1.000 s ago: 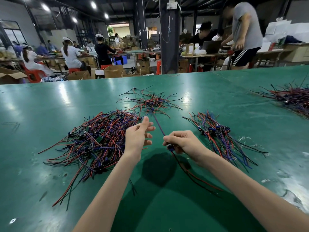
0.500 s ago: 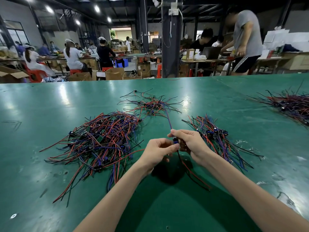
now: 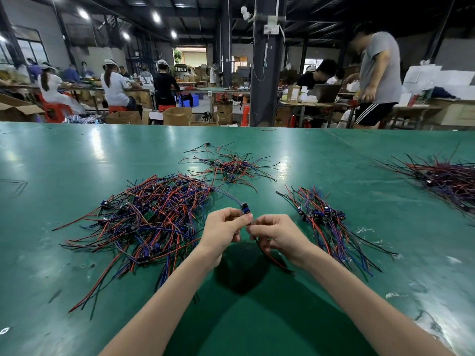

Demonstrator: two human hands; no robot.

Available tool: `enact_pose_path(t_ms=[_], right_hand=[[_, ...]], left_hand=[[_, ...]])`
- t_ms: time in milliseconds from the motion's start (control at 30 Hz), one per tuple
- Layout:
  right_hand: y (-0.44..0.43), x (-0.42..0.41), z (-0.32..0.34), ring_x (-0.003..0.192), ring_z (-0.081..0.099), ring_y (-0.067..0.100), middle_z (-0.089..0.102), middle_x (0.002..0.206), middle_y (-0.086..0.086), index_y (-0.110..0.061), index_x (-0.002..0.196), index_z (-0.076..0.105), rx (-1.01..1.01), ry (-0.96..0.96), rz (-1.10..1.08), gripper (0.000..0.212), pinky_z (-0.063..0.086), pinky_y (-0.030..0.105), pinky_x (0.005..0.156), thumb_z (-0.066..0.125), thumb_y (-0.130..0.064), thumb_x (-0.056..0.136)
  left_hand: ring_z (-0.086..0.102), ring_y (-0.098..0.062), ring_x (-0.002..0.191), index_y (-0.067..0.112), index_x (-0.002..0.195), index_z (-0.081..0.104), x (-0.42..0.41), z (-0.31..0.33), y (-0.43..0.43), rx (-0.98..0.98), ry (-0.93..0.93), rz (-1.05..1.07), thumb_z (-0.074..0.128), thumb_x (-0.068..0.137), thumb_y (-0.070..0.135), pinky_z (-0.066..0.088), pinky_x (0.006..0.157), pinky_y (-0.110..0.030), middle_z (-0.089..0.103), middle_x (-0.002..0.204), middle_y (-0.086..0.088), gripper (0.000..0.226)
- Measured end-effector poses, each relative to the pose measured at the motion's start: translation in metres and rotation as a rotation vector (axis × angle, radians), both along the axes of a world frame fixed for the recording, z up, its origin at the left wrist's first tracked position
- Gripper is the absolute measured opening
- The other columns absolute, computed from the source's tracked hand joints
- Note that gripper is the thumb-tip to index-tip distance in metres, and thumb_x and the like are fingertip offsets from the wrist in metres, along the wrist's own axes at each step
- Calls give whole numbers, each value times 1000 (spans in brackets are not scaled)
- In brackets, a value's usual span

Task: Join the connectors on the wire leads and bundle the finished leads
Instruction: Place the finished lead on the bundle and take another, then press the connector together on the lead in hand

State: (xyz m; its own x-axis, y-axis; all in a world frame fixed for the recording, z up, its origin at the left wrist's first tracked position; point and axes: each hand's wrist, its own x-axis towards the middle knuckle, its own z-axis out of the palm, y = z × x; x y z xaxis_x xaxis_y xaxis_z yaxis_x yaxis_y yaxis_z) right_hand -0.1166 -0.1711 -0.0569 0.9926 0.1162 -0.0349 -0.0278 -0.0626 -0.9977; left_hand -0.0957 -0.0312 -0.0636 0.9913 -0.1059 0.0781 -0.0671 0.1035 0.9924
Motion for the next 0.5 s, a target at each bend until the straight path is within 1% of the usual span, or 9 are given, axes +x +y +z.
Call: enact_pose_path(t_ms=[167, 300, 433, 500], right_hand=[[1, -1, -2, 39, 49, 7, 64, 58, 5, 0, 77, 64, -5, -42, 29, 8, 41, 17, 39, 65, 1, 85], [0, -2, -2, 41, 49, 5, 65, 59, 4, -1, 78, 66, -18, -36, 62, 7, 41, 16, 40, 66, -2, 86], [0, -3, 0, 40, 48, 4, 66, 57, 2, -1, 77, 65, -23, 14, 89, 10, 41, 16, 39, 64, -4, 88], [2, -4, 0, 39, 47, 3, 65, 56, 3, -2, 76, 64, 6, 66, 99, 12, 41, 15, 38, 62, -2, 88]], left_hand=[[44, 0, 43, 8, 75, 64, 1, -2, 2, 10, -15, 4, 71, 82, 7, 37, 42, -14, 54, 48, 12, 10], [55, 1, 50, 9, 79, 67, 2, -2, 4, 55, -31, 4, 71, 83, 10, 39, 44, -13, 68, 64, 6, 5], [54, -2, 49, 8, 75, 67, 3, -2, 4, 83, -82, 18, 72, 80, 4, 41, 47, -13, 69, 62, 1, 9], [52, 0, 48, 8, 74, 67, 6, 0, 5, 66, -114, 61, 71, 80, 1, 42, 47, -14, 67, 61, 1, 10]])
